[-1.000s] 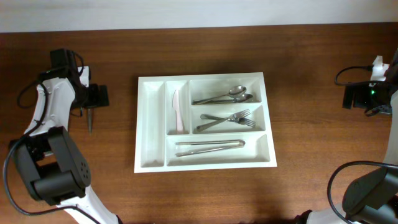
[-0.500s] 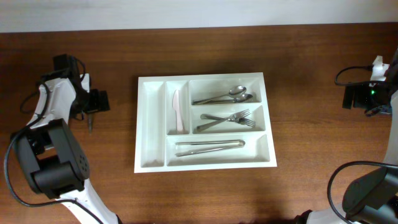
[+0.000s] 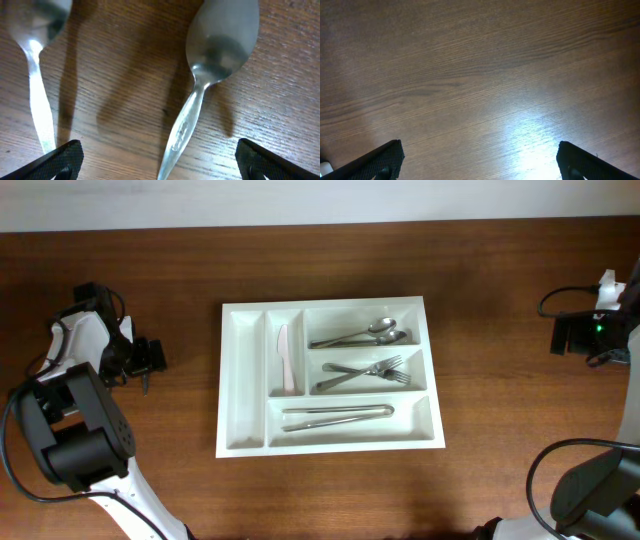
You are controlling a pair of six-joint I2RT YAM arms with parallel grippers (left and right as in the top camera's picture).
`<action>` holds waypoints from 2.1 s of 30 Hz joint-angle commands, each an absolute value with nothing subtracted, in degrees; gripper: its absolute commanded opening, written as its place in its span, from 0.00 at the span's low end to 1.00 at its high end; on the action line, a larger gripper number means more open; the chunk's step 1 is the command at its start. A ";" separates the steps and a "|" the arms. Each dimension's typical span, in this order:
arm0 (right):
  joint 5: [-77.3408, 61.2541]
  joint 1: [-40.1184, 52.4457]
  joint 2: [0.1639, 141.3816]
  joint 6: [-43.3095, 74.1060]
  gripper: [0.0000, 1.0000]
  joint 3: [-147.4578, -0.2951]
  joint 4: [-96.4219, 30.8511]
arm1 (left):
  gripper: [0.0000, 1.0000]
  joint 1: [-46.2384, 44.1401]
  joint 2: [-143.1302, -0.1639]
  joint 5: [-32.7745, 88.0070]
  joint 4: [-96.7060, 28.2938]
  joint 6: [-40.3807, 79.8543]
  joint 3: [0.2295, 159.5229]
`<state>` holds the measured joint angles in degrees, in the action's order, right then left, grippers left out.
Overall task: Pack container
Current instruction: 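Lower the left gripper onto the right spoon and grasp it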
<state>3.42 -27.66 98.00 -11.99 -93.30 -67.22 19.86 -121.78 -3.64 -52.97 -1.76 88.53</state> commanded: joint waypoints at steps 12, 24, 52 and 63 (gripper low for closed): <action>3.07 -27.77 98.10 -11.53 0.99 -92.88 -67.20 | 0.99 19.75 -122.08 1.30 -48.86 -9.58 89.30; 3.07 -27.77 98.10 -11.53 0.99 -92.88 -67.18 | 0.99 19.66 -123.50 0.58 -49.08 -9.52 89.30; 3.07 -27.77 98.10 -11.53 0.99 -92.88 -67.18 | 0.46 19.51 -125.75 0.21 -45.98 -9.54 89.30; 3.07 -27.77 98.10 -11.53 0.99 -92.88 -67.18 | 0.02 19.51 -125.75 0.23 -44.99 -9.52 89.30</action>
